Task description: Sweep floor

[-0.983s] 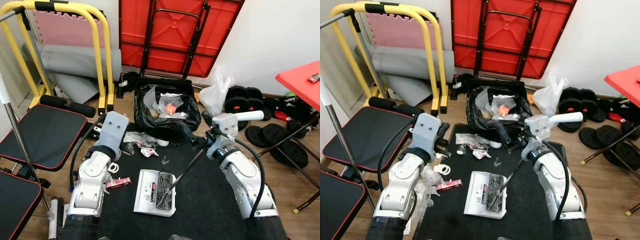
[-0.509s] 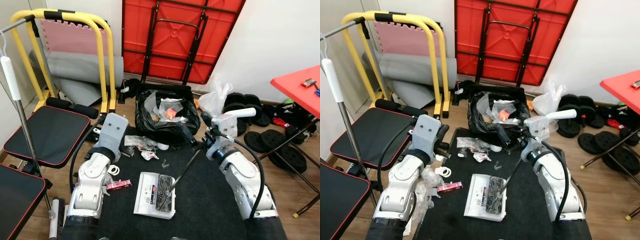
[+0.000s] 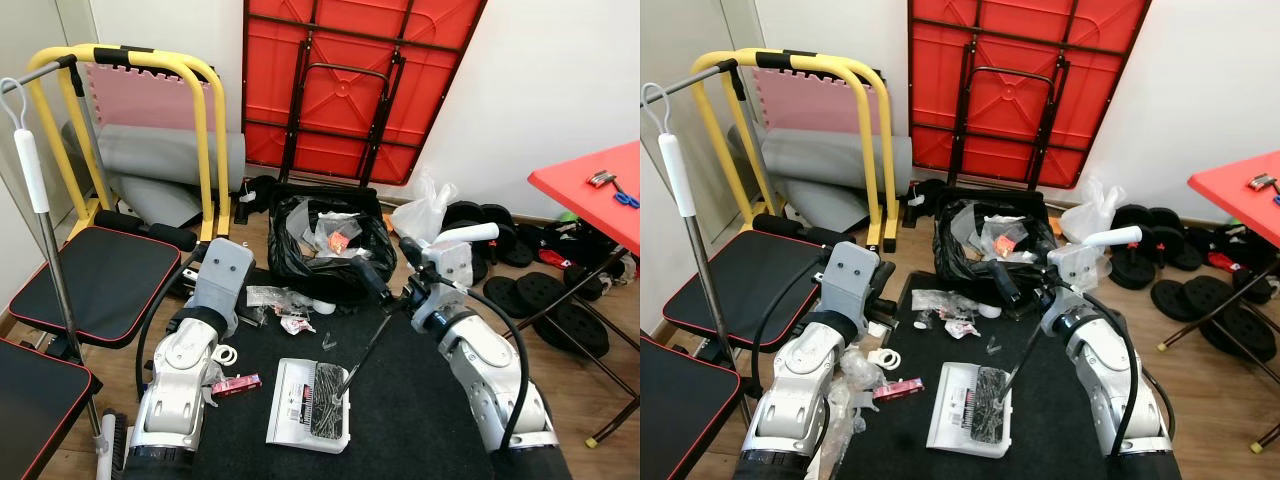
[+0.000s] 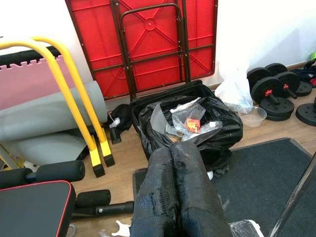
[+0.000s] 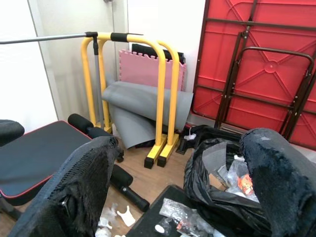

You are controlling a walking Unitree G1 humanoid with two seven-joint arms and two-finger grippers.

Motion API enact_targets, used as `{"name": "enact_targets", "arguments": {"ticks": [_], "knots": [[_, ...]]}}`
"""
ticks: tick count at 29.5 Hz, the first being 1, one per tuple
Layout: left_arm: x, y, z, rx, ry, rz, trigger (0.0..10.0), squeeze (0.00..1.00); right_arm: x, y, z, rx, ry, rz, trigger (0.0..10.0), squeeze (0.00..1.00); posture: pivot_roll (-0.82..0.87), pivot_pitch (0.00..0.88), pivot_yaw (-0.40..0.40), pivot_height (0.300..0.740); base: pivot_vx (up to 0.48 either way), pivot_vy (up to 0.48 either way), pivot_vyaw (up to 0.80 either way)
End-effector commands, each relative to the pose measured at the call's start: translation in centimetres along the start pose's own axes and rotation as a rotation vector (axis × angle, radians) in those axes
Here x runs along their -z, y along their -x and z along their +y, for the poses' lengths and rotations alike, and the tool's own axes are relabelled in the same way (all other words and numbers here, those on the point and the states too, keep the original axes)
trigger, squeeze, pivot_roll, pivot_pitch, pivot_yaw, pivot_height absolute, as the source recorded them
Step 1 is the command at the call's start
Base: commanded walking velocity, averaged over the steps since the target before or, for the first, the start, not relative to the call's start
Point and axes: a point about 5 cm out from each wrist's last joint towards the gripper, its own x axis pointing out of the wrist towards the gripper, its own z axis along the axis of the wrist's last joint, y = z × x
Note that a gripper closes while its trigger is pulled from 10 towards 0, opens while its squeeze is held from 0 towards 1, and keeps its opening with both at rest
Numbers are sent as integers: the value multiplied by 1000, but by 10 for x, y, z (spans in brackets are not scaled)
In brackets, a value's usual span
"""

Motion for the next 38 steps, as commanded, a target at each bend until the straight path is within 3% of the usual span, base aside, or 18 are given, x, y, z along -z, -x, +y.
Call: {"name": "enact_targets", "arguments": {"ticks": [1,8,20,30,36,37,38], "knots": [[-1,-3,3,-117,1,-3,10000,0,-1,1,-5,17,-11,-8,10000,0,-128,10,-169,740,0,0,0],[-2,-3,4,-119,-10,-6,10000,0,-2,1,-4,15,35,-3,10000,0,-129,12,-167,740,0,0,0],[-4,-5,6,-117,-19,-23,10000,0,-2,-1,-3,-10,45,9,10000,0,-129,13,-163,740,0,0,783],[-7,-11,20,-171,8,-37,10000,0,-1,0,-4,-22,41,13,10000,0,-135,8,-161,740,0,0,781],[-7,-12,20,-171,10,-43,10000,0,-1,-1,-4,-25,39,14,10000,0,-134,2,-162,740,0,0,769],[-7,-12,20,-169,18,-52,0,0,-1,-1,-5,-26,38,14,10000,0,-133,0,-162,740,0,0,763],[-7,-11,20,-166,23,-57,0,0,-1,-1,-5,-28,37,15,10000,0,-133,0,-163,740,0,0,756]]}}
